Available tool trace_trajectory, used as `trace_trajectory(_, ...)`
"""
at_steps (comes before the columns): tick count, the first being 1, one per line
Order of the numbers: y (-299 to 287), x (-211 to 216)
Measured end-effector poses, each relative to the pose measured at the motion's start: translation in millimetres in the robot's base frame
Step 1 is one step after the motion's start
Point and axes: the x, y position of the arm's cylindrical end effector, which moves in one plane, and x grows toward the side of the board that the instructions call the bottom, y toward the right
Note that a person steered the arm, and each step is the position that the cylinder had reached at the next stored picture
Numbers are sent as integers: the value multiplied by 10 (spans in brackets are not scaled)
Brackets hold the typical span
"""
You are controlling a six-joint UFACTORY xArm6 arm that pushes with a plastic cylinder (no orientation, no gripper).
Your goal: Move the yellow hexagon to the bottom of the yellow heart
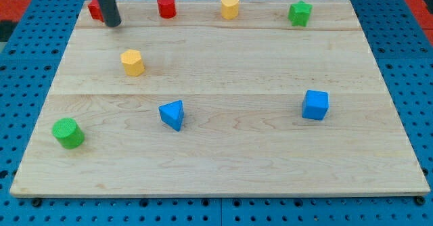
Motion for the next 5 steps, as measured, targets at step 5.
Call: trace_trajectory(5, 1207, 1030)
